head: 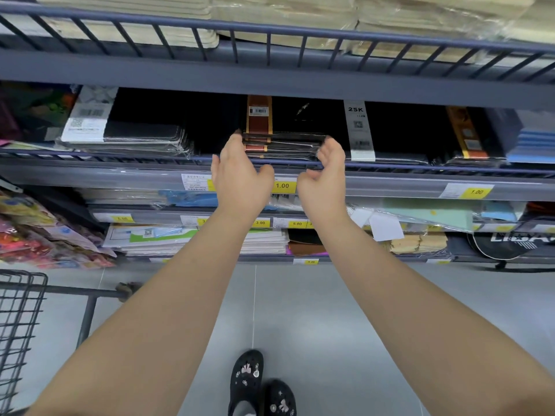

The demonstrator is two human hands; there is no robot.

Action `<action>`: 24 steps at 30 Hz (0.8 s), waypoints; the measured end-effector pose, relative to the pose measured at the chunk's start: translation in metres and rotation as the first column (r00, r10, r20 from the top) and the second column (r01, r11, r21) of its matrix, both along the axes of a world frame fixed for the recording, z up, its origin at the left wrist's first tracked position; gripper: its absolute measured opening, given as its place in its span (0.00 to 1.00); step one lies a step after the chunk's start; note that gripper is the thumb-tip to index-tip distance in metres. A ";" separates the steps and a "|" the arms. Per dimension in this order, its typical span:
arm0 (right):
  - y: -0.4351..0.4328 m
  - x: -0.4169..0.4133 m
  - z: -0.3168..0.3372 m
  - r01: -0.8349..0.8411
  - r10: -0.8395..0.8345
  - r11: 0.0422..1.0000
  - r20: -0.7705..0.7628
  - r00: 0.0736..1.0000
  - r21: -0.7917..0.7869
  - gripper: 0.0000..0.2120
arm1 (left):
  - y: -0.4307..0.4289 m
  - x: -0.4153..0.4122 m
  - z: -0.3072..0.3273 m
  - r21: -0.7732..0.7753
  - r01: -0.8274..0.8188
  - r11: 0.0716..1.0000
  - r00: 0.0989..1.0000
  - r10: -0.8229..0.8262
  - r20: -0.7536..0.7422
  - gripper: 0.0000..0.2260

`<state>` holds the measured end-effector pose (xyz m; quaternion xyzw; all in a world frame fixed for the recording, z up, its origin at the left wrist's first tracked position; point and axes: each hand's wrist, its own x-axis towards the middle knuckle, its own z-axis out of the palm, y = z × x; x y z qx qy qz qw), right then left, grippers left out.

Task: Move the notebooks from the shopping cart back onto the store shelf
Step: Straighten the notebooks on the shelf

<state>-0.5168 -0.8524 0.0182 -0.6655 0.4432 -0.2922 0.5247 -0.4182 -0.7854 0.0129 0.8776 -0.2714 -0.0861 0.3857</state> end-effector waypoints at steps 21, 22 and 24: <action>-0.002 -0.004 -0.010 0.093 -0.096 0.974 -0.003 0.995 -0.207 0.21 | 0.015 -0.002 -0.002 -0.269 -0.041 0.962 0.982 -0.011 -0.188 0.25; -0.002 -0.004 -0.010 0.101 -0.103 0.973 0.001 0.995 -0.208 0.21 | 0.016 -0.002 -0.002 -0.270 -0.043 0.962 0.984 -0.006 -0.179 0.25; -0.002 -0.006 -0.010 0.130 -0.126 0.974 0.034 0.991 -0.187 0.21 | 0.017 -0.002 -0.001 -0.283 -0.056 0.957 0.987 0.011 -0.158 0.22</action>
